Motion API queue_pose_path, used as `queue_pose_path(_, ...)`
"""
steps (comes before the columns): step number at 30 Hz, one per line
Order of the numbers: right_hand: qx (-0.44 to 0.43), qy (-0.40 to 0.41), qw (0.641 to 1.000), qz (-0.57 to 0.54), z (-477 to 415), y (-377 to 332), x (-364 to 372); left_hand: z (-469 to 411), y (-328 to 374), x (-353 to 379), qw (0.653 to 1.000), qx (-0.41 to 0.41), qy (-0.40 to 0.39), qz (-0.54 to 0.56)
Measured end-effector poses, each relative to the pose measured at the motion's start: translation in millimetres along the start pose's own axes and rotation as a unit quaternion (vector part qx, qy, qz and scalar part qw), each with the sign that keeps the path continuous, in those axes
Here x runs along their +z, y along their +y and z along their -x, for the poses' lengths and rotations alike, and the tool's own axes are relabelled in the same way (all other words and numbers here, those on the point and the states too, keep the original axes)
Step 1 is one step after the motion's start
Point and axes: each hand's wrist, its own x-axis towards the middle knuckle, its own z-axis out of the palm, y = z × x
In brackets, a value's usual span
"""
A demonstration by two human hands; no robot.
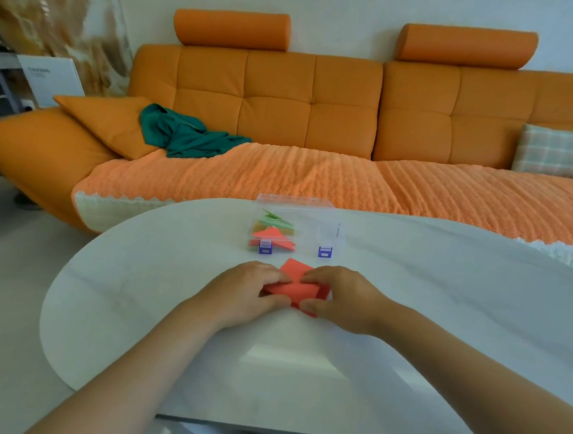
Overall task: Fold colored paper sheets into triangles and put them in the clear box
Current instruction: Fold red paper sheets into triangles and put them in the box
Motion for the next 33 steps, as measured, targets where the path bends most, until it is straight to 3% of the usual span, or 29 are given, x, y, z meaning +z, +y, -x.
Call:
queue_pose_path(5, -0.039, 0.006, 0.998, 0.040, -1, 4, -8, -3, 3, -3, 1.000, -0.004, 0.007, 0.011)
queue_pose_path(10, -0.106, 0.085, 0.985, 0.102, 2, 7, -3, -4, 3, -1, 1.000, 0.010, 0.014, 0.015)
queue_pose_path(15, -0.158, 0.186, 0.960, 0.138, 7, 15, 0, -1, 16, 6, 0.991, 0.085, 0.103, 0.002)
queue_pose_path(18, -0.157, 0.168, 0.964, 0.131, 19, 20, -7, 2, 33, 11, 0.986, 0.106, 0.128, -0.004)
queue_pose_path(20, -0.087, 0.106, 0.991, 0.000, 30, 23, -16, 4, 44, 16, 0.990, 0.087, 0.112, -0.003)
queue_pose_path(22, -0.004, 0.080, 0.992, -0.097, 37, 29, -23, 4, 54, 22, 0.992, 0.069, 0.107, 0.016)
queue_pose_path(25, 0.110, 0.100, 0.983, -0.104, 43, 38, -35, 1, 67, 29, 0.983, 0.046, 0.151, 0.098)
queue_pose_path(29, 0.224, 0.034, 0.953, -0.202, 47, 42, -45, -6, 75, 34, 0.960, 0.023, 0.211, 0.180)
queue_pose_path(33, 0.229, 0.010, 0.911, -0.342, 50, 45, -45, -11, 78, 37, 0.957, 0.064, 0.213, 0.188)
